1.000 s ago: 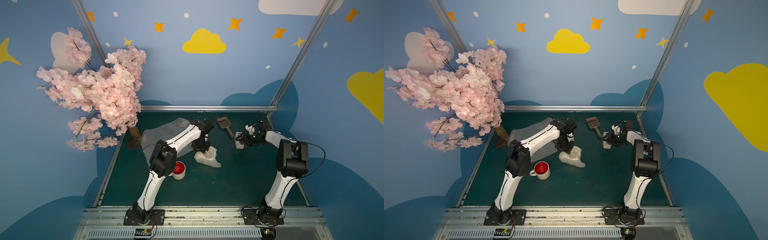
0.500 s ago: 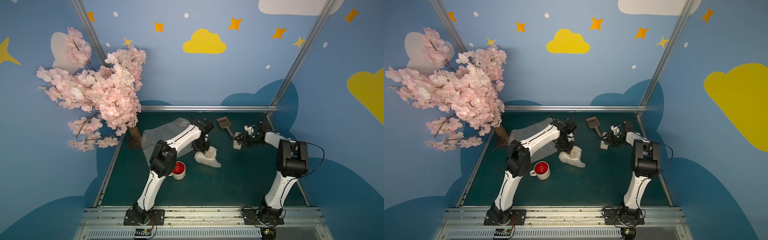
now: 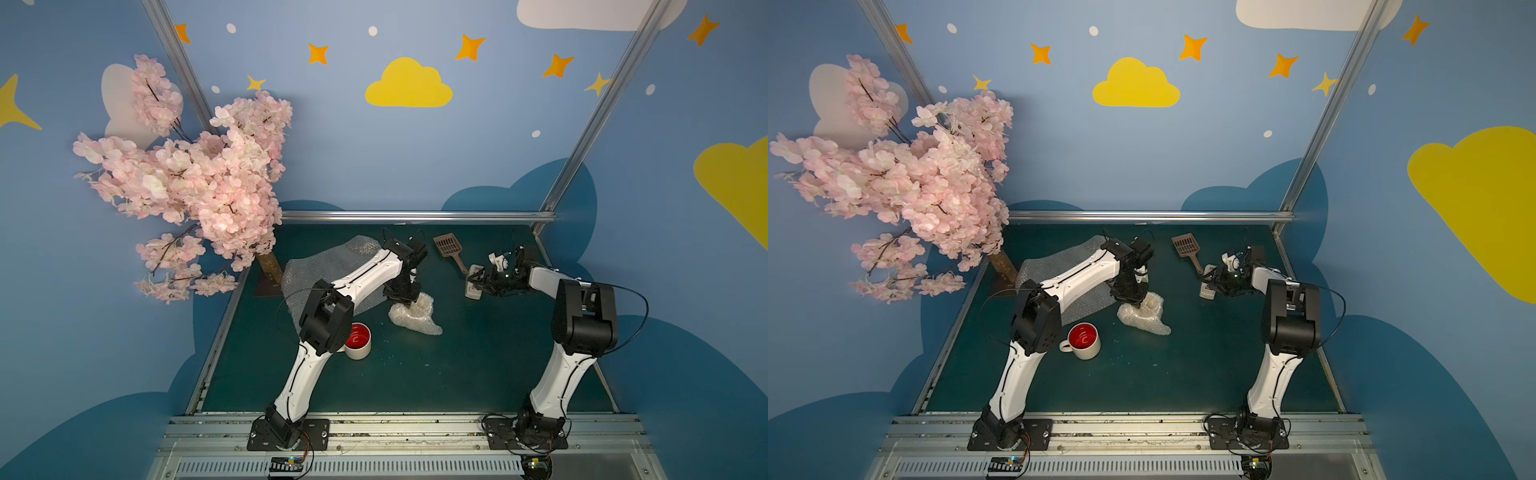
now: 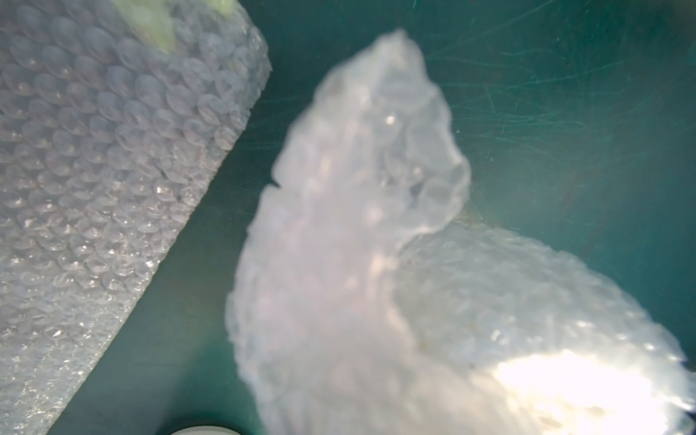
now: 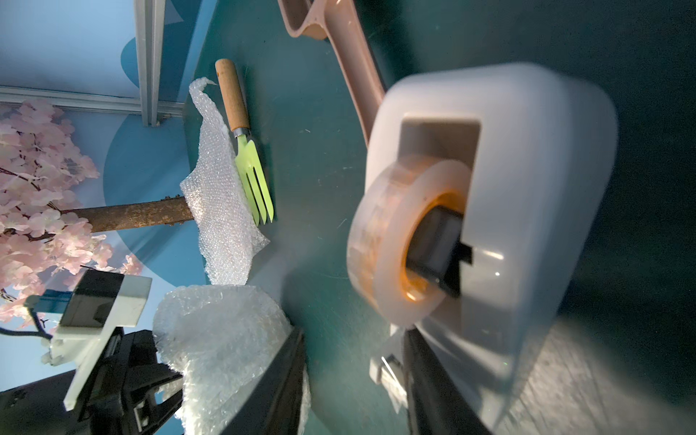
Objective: Wrap mugs in bubble wrap
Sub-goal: Tear off the tape using the Tape Cutter.
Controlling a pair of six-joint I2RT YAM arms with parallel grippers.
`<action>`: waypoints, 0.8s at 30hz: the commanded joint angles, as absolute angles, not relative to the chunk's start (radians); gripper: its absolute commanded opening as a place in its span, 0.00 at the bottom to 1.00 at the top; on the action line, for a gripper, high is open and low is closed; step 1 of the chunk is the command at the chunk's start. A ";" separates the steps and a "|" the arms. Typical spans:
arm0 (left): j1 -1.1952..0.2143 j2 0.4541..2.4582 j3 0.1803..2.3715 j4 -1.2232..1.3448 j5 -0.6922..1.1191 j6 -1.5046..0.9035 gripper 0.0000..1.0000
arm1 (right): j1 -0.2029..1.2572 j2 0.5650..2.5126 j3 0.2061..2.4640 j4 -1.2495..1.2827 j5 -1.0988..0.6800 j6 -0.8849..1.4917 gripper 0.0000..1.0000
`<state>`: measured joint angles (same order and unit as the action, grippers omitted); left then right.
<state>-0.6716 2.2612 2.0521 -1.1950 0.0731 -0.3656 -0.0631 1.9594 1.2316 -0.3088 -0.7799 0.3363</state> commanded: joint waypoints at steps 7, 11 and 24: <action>-0.680 2.273 2.064 -1.210 0.074 -0.353 0.24 | -0.065 1.980 1.226 -0.319 -0.814 0.355 0.15; -0.680 2.275 2.062 -1.210 0.075 -0.354 0.24 | -0.070 1.978 1.226 -0.317 -0.817 0.358 0.08; -0.684 2.275 2.065 -1.209 0.072 -0.362 0.24 | -0.089 1.983 1.226 -0.252 -0.869 0.419 0.00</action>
<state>-0.6754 2.2612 2.0521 -1.1950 0.0666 -0.3660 -0.0814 1.9709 1.2282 -0.2993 -0.8108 0.3893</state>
